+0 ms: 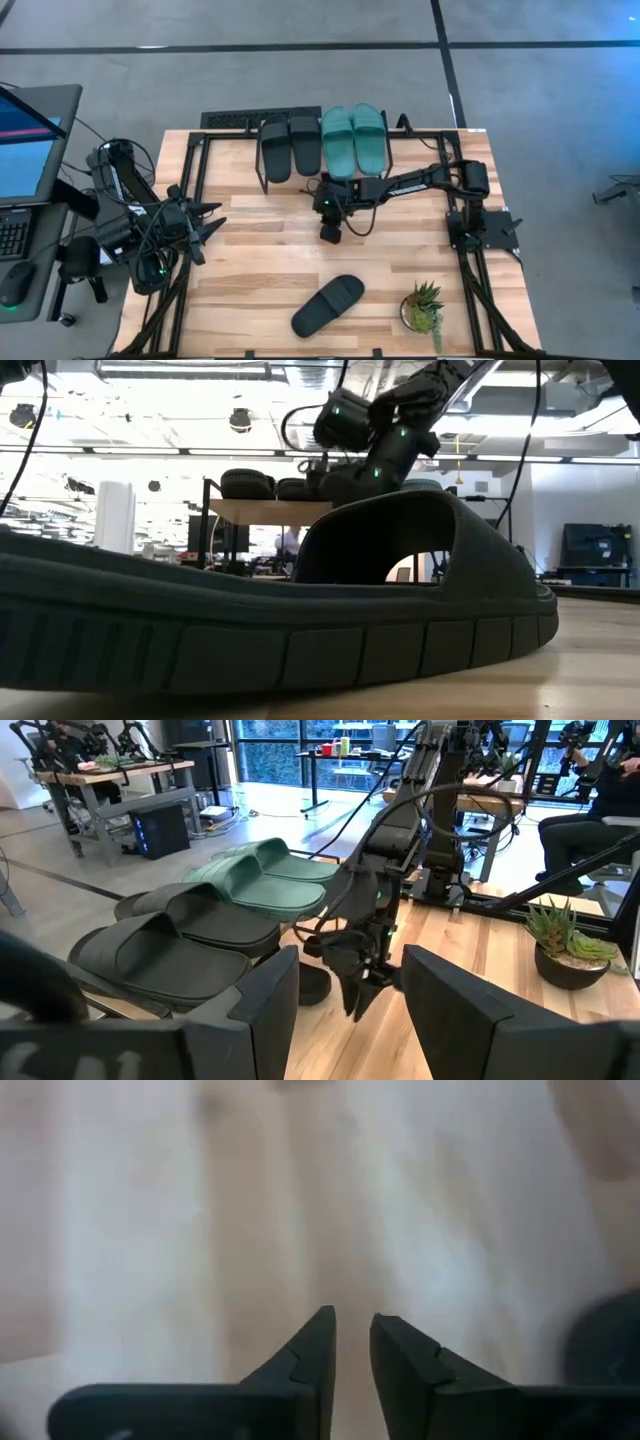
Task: Pick and place slides into the shelf
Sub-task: Put the black slipper under the shelf
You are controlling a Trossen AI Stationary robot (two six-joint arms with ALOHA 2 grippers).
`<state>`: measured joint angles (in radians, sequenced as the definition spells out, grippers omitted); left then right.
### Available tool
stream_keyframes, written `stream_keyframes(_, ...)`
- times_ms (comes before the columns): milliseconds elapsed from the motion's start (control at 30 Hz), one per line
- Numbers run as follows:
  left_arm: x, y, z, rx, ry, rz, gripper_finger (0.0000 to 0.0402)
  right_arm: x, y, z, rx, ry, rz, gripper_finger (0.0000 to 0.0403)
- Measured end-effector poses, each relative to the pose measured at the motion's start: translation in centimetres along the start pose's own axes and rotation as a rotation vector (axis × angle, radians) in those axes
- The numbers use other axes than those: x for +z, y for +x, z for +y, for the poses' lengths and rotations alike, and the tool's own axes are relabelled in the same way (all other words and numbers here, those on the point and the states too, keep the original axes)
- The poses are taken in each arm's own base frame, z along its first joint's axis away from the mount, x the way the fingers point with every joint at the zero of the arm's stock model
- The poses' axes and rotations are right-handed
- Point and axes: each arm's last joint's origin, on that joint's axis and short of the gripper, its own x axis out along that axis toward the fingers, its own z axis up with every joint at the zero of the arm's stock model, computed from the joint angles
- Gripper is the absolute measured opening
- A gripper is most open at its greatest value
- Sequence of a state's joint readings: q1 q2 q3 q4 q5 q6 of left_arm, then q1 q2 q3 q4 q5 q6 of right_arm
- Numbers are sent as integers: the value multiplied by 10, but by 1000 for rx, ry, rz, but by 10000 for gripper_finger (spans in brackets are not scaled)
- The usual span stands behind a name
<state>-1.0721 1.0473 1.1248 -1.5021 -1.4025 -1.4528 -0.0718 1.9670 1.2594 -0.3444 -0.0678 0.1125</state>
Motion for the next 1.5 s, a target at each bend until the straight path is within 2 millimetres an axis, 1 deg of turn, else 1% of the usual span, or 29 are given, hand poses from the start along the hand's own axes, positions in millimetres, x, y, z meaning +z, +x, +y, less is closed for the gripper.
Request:
stream_keyframes(133,0,0,0,0,1,1,168,5,-18,16,88,-30,-41,60)
stream_keyframes(233,0,0,0,0,2,1,168,11,-43,31,114,-67,-110,61)
stream_keyframes(367,0,0,0,0,-1,1,168,18,-85,45,144,-107,-219,61)
stream_keyframes(467,0,0,-2,-4,-18,0,168,20,-121,54,166,-131,-305,61)
stream_keyframes(567,-1,0,-10,-11,2,-2,168,17,-158,61,164,-146,-383,61)
stream_keyframes(700,-8,2,-29,-33,51,41,168,8,-206,72,190,-176,-495,61)
stream_keyframes(867,-20,9,-58,-48,67,109,168,-10,-256,87,249,-205,-618,61)
stream_keyframes(1000,-28,19,-81,-59,81,143,168,-30,-287,96,300,-216,-699,61)
stream_keyframes(1133,-38,39,-106,-97,124,231,168,-54,-309,100,306,-218,-757,61)
stream_keyframes(1267,-50,67,-130,-169,182,319,168,-79,-327,98,333,-218,-820,61)
stream_keyframes(1400,-60,98,-151,-286,246,360,168,-105,-339,92,361,-209,-873,61)
stream_keyframes(1500,-66,122,-163,-375,306,367,168,-122,-343,86,380,-191,-898,61)
